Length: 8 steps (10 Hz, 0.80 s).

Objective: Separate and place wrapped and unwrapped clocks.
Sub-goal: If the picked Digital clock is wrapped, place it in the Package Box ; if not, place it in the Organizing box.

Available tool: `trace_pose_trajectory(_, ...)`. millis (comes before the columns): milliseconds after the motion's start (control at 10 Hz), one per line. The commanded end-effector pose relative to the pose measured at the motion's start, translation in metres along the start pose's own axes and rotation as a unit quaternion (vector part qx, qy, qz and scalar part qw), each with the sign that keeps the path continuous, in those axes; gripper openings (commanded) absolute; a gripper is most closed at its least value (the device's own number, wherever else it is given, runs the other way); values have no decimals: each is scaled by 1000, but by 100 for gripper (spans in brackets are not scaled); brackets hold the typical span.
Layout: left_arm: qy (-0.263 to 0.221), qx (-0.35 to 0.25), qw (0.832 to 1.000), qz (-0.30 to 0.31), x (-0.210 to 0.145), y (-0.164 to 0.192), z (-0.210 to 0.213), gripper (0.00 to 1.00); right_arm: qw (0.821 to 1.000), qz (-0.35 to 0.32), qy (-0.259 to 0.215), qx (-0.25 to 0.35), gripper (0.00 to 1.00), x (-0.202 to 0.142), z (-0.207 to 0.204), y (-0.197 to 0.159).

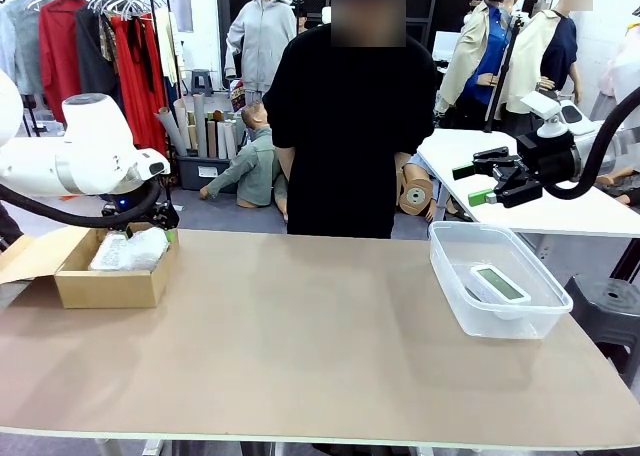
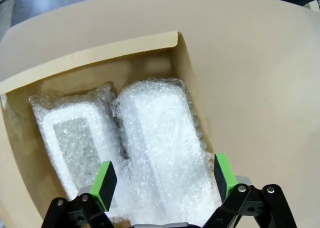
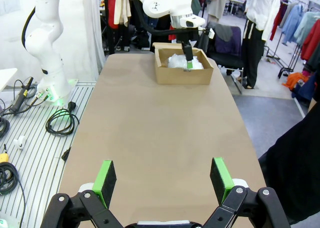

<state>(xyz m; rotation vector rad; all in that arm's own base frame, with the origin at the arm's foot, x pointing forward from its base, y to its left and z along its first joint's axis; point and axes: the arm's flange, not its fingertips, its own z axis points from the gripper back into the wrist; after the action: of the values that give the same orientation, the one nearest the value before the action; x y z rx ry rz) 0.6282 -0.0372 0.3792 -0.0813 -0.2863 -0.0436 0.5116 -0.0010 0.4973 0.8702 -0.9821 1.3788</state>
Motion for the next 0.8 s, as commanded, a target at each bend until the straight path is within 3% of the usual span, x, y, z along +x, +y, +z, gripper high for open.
trace_pose_trajectory(0, -12, 4, 1000, 8, 4, 3, 1, 100, 1000, 2, -1, 0, 100, 2, 1, 1)
trace_pose_trajectory(600, -12, 20, 999, 22, 0, 3, 7, 100, 1000, 2, -1, 0, 100, 2, 1, 1)
trace_pose_trajectory(700, -6, 1, 1000, 8, 2, 2, 3, 100, 1000, 2, -1, 0, 100, 2, 1, 1)
